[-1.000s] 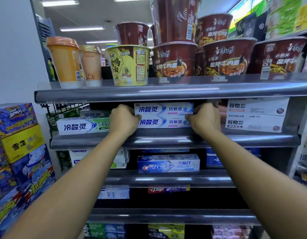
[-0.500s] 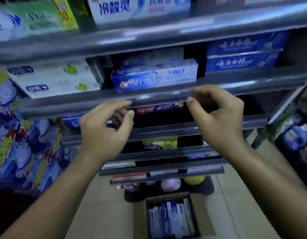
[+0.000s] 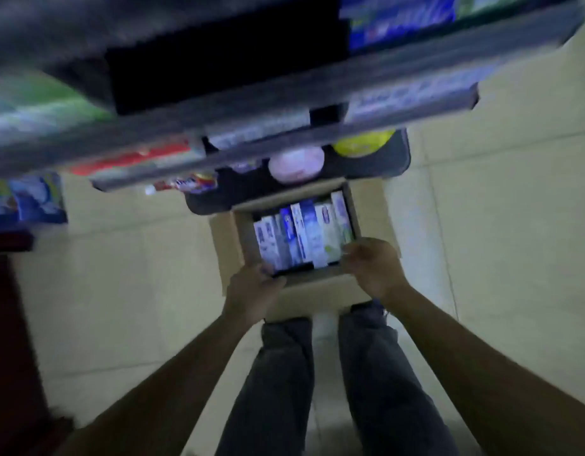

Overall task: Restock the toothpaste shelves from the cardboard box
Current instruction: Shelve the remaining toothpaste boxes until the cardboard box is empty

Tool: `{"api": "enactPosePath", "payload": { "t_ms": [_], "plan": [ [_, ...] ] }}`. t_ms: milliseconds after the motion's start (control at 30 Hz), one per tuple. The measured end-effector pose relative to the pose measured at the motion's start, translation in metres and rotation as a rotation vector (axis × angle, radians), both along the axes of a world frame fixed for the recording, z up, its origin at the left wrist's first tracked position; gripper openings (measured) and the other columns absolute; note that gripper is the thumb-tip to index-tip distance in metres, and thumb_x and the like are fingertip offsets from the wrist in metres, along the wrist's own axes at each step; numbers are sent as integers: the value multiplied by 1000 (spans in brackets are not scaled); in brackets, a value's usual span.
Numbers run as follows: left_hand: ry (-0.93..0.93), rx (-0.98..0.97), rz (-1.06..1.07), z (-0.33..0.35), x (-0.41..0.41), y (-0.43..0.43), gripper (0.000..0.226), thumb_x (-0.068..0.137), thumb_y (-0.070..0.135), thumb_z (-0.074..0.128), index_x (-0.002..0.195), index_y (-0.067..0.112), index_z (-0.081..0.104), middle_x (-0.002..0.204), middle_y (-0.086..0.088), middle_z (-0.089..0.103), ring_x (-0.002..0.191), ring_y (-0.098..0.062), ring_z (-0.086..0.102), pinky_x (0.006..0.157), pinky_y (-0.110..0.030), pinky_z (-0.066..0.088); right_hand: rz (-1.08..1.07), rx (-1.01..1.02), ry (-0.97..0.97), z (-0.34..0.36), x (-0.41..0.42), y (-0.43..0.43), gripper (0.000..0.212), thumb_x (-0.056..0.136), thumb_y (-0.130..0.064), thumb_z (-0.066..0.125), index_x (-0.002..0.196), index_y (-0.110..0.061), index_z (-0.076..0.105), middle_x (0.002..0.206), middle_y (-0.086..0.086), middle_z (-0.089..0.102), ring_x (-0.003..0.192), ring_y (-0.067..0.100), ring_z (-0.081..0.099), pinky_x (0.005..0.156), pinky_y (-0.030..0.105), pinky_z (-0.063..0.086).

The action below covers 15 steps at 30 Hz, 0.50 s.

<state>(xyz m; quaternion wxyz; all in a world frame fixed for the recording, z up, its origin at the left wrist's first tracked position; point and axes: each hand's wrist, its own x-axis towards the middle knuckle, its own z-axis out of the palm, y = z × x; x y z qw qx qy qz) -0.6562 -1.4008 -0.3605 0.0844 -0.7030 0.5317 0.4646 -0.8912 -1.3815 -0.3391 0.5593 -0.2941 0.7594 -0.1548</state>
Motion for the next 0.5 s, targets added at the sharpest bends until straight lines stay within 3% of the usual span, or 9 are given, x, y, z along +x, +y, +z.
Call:
{"api": "enactPosePath", "payload": {
  "t_ms": [100, 200, 267, 300, 333, 400, 500],
  "plan": [
    [-57, 54, 46, -101, -15, 6, 22, 84, 37, 71, 74, 19, 64, 80, 5, 65, 83, -20, 64, 58, -27, 37, 111, 100, 68, -84, 12, 17, 6, 87, -5, 66, 86, 1, 67, 89, 18, 68, 85, 35, 63, 71, 38, 50],
    [-100, 101, 106, -182, -25, 7, 26, 82, 44, 69, 78, 21, 56, 88, 2, 65, 83, -22, 62, 64, -26, 40, 243, 101, 100, -145, 23, 31, 10, 86, -9, 58, 82, -6, 66, 85, 13, 69, 82, 33, 62, 65, 32, 51],
    [-96, 115, 47, -229, -32, 6, 28, 84, 46, 65, 75, 22, 54, 87, -5, 66, 77, -24, 60, 57, -26, 36, 311, 80, 136, -178, 27, 37, 17, 87, -9, 52, 72, -11, 59, 71, 8, 61, 71, 31, 57, 52, 25, 42],
    [-101, 124, 22, -248, -38, 5, 25, 87, 46, 65, 81, 22, 58, 93, -10, 68, 78, -25, 60, 55, -26, 35, 364, 50, 156, -189, 29, 39, 16, 88, -8, 50, 74, -10, 59, 72, 9, 61, 71, 33, 57, 53, 28, 42],
    [-110, 136, 25, -271, -43, 5, 27, 89, 46, 66, 96, 19, 62, 104, -13, 68, 85, -28, 63, 58, -27, 38, 420, -2, 169, -201, 31, 41, 15, 89, -8, 50, 82, -9, 64, 79, 11, 66, 76, 35, 60, 59, 31, 46],
    [-127, 141, 92, -308, -53, 4, 55, 90, 46, 70, 129, 11, 54, 130, -15, 63, 112, -33, 63, 78, -30, 47, 465, -127, 192, -218, 34, 46, 21, 89, -7, 53, 102, -7, 70, 97, 14, 72, 90, 37, 66, 74, 40, 53],
    [-124, 135, 134, -346, -66, 2, 77, 92, 45, 71, 149, 5, 36, 150, -17, 49, 134, -35, 52, 103, -36, 46, 444, -228, 201, -233, 36, 52, 28, 87, -7, 56, 111, -6, 71, 102, 14, 74, 93, 37, 67, 78, 46, 55]
  ]
}}
